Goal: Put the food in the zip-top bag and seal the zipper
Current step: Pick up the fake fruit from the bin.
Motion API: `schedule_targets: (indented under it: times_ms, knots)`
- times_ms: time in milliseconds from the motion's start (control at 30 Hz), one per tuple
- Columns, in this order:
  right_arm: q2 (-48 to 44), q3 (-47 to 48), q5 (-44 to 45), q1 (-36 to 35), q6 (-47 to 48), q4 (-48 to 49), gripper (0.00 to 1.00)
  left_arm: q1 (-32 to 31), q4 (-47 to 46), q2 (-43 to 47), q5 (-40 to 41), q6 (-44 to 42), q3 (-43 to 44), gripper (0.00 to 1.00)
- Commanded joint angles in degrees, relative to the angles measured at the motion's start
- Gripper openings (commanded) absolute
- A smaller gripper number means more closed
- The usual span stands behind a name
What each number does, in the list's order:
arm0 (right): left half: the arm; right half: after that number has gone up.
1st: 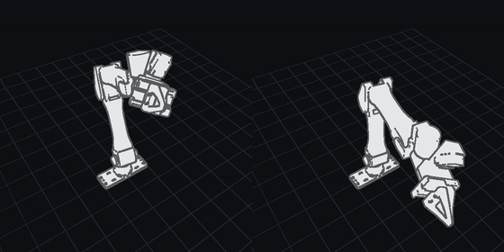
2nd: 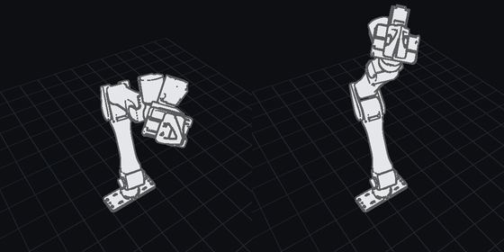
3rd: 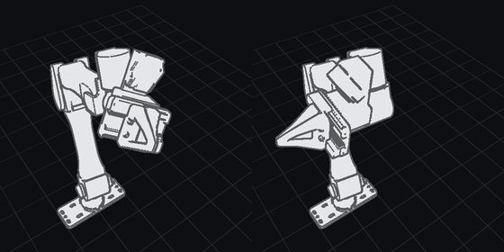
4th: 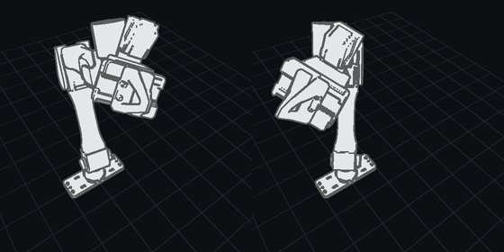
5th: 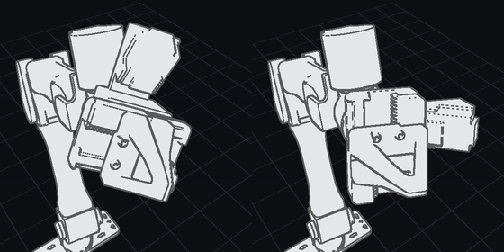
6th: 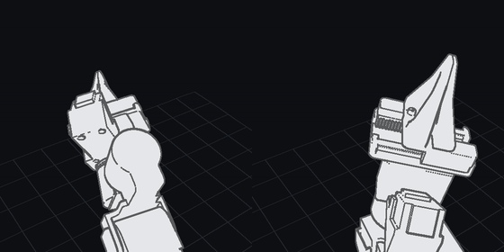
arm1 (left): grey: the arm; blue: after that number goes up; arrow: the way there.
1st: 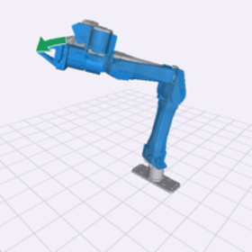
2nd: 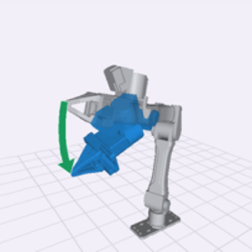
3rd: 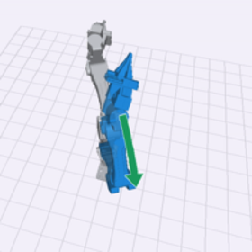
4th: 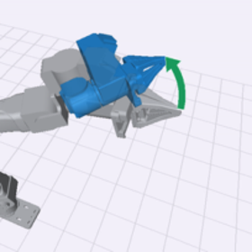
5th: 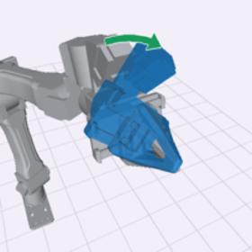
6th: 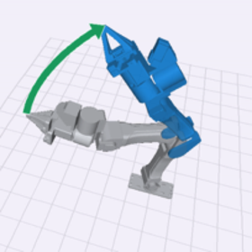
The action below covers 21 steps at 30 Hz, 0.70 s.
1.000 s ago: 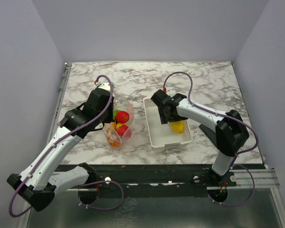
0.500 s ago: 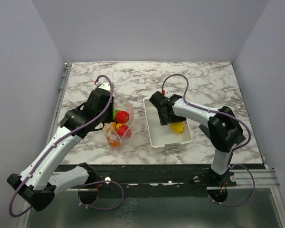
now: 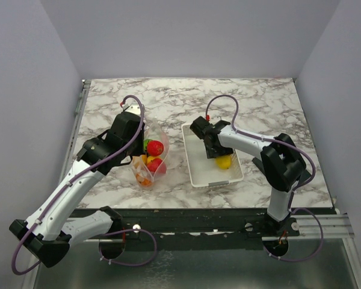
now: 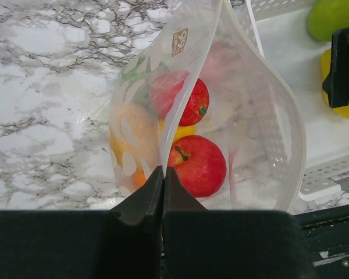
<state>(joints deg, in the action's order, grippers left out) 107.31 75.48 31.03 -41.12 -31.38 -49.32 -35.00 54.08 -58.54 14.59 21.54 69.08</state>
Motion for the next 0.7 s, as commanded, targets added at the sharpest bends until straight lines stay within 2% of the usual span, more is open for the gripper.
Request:
schedule_targets:
  times_ms: [0,133,233,667]
  knots:
    - [0.48,-0.52,1.4,0.34,0.02,0.94,0.52,0.02,-0.14,-0.45,0.38,-0.71,0.05,0.0]
    - [-2.19,-0.1,0.53,0.38,0.09,0.41,0.38,0.01,-0.21,-0.61,0.35,-0.65,0.18,0.0]
    - [-5.13,0.5,-0.77,0.37,0.15,-0.34,0.32,0.02,-0.22,-0.75,0.34,-0.71,0.26,0.0]
    - [-19.45,6.94,-18.19,-0.16,2.42,1.12,0.26,0.02,-0.48,-0.87,0.32,-0.63,0.27,0.0]
